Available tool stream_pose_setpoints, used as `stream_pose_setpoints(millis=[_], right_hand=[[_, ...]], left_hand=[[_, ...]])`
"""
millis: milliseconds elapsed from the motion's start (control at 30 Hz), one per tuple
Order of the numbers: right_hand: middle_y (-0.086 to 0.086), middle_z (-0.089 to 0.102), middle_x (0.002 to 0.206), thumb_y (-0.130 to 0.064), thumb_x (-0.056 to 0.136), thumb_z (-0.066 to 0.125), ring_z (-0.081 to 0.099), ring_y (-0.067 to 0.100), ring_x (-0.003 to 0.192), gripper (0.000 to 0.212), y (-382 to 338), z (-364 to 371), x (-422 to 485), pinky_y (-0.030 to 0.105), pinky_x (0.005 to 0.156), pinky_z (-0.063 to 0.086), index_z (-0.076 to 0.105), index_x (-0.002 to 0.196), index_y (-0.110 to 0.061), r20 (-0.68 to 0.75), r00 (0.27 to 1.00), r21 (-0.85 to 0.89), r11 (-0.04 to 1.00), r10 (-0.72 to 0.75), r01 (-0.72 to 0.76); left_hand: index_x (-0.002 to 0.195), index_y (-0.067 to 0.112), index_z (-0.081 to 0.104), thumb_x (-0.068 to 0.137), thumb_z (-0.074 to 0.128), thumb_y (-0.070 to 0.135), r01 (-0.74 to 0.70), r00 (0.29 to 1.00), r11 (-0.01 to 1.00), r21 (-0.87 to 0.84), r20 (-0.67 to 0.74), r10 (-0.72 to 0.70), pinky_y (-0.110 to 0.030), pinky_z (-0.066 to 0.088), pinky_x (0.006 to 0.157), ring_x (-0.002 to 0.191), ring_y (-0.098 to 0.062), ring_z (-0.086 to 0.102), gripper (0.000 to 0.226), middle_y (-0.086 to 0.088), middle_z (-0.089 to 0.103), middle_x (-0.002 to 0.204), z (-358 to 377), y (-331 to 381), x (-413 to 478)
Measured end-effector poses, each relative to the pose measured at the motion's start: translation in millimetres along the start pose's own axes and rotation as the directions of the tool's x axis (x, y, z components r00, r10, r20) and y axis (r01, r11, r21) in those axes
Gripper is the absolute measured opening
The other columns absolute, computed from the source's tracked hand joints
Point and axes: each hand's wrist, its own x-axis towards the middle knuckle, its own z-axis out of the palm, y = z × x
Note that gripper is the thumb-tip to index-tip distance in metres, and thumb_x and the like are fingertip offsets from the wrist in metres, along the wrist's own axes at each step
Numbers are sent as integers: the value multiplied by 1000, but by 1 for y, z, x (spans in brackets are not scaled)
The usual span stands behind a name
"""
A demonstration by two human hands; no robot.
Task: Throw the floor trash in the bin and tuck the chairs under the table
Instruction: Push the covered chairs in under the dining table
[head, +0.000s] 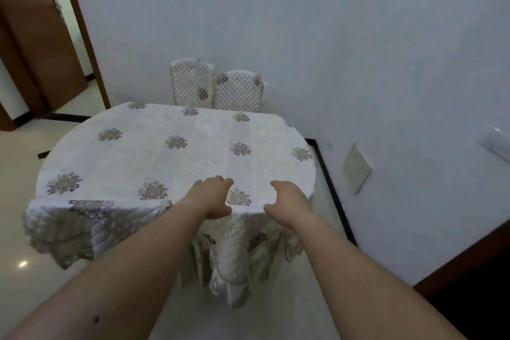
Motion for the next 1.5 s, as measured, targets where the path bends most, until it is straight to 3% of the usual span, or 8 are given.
stream_pose_setpoints(millis=[367, 633, 800, 900, 1100, 1300, 1500], right_hand=[[10, 33, 158, -49, 88, 56, 24, 30, 148, 76, 11, -42, -87, 50, 118, 28, 30, 155, -23, -54, 998, -143, 990, -12, 4], [8, 33, 159, -60, 82, 50, 26, 29, 148, 86, 53, -61, -115, 51, 118, 29, 28, 156, -23, -63, 998, -98, 995, 15, -21], [6, 37, 156, -67, 80, 51, 29, 28, 146, 88, 96, -77, -122, 50, 115, 30, 31, 155, -24, -66, 997, -84, 995, 44, -50], [7, 43, 151, -61, 83, 55, 33, 28, 143, 78, 129, -91, -122, 48, 114, 33, 39, 149, -23, -74, 997, -99, 994, 39, -46], [6, 34, 159, -64, 79, 50, 26, 27, 148, 88, 204, -130, -118, 47, 119, 27, 30, 155, -22, -61, 996, -133, 988, 64, -72], [6, 43, 149, -56, 82, 52, 34, 27, 141, 80, 279, -165, -110, 48, 114, 32, 34, 153, -22, -63, 995, -164, 983, 76, -85], [7, 39, 154, -55, 85, 51, 30, 27, 145, 80, 338, -184, -102, 46, 116, 29, 32, 154, -22, -61, 995, -173, 982, 73, -82]], left_hand=[[151, 23, 32, 83, 63, 44, -69, 997, 997, 37, -35, 71, -49, 36, 110, 130, -28, 48, 78, -5, 47, 144, -40, 49, -59], [149, 23, 34, 81, 64, 44, -102, 995, 993, 62, -4, 102, -48, 37, 108, 128, -28, 49, 77, -5, 48, 140, -39, 94, -63], [151, 23, 31, 81, 63, 46, -122, 992, 990, 70, -14, 123, -50, 36, 109, 130, -29, 48, 80, -5, 47, 143, -43, 138, -40], [150, 23, 32, 81, 63, 46, -142, 989, 987, 70, -30, 144, -49, 36, 109, 129, -28, 49, 79, -4, 48, 142, -48, 175, -25], [145, 24, 36, 80, 64, 44, -155, 986, 986, 63, -49, 158, -48, 36, 108, 127, -27, 49, 74, -4, 49, 140, -51, 251, 14], [145, 24, 37, 80, 65, 42, -149, 986, 987, 57, -71, 153, -47, 35, 110, 131, -26, 48, 73, -3, 49, 142, -53, 326, 49], [149, 24, 33, 79, 66, 40, -160, 985, 985, 63, -58, 163, -48, 35, 110, 132, -27, 47, 79, -4, 48, 143, -47, 383, 79]])
